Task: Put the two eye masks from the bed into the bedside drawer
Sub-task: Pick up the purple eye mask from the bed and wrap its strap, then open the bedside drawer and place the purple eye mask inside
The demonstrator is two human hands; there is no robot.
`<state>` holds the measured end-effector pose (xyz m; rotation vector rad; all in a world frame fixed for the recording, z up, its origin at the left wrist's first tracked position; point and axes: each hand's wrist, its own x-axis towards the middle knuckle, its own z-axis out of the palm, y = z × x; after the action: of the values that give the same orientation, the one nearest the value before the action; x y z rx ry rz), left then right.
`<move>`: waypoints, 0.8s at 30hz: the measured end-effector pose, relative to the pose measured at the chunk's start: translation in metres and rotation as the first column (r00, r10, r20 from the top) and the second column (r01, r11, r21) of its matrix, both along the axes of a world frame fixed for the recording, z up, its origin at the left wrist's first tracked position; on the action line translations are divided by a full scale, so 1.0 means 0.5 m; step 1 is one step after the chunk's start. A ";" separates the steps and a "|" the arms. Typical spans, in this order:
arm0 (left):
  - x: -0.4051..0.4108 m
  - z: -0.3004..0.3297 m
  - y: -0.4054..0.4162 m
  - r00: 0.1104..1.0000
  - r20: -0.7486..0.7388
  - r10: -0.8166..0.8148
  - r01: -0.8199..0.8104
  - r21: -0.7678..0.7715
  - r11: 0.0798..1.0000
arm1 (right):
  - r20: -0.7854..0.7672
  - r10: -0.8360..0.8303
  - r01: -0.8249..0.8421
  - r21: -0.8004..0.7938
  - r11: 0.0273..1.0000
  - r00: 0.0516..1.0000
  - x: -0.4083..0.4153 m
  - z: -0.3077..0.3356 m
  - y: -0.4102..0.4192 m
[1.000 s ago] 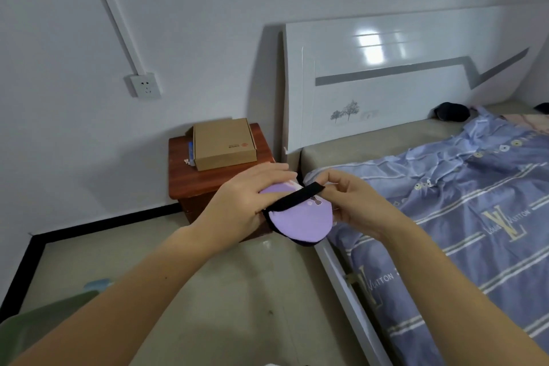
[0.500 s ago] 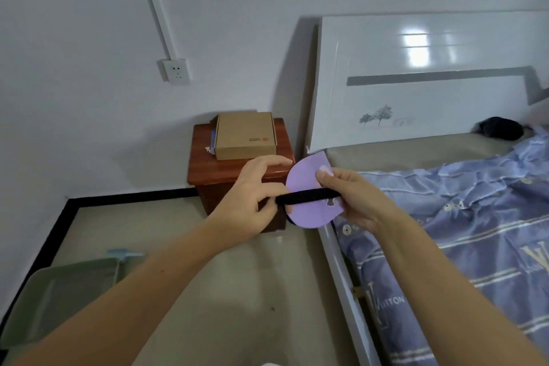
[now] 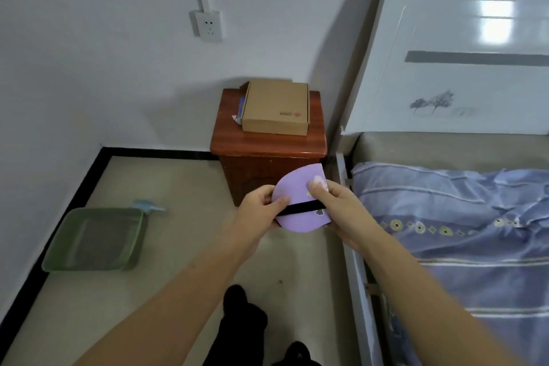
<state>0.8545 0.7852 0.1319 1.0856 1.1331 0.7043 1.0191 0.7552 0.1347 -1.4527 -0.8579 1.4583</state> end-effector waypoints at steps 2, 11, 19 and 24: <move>-0.008 -0.031 0.033 0.997 -0.074 0.033 -0.035 -0.022 0.999 | -0.062 0.000 -0.006 -0.093 0.996 0.998 -0.008 -0.034 0.018; -0.046 -0.213 0.231 0.971 -0.112 -0.211 0.165 -0.324 0.932 | -0.046 -0.153 0.117 -0.443 0.889 0.987 -0.027 -0.243 0.170; -0.077 -0.461 0.493 0.909 -0.404 -0.104 -0.100 -0.453 0.886 | 0.428 -0.008 0.251 -0.514 0.821 0.904 0.058 -0.488 0.387; -0.107 -0.630 0.631 0.826 -0.548 0.130 -0.265 -0.175 0.948 | 0.613 -0.045 0.347 -0.383 0.856 0.789 0.166 -0.635 0.519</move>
<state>0.8012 1.1006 -0.1831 0.9809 1.7865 0.4069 1.1020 1.0148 -0.1826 -2.3830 -0.6744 1.0940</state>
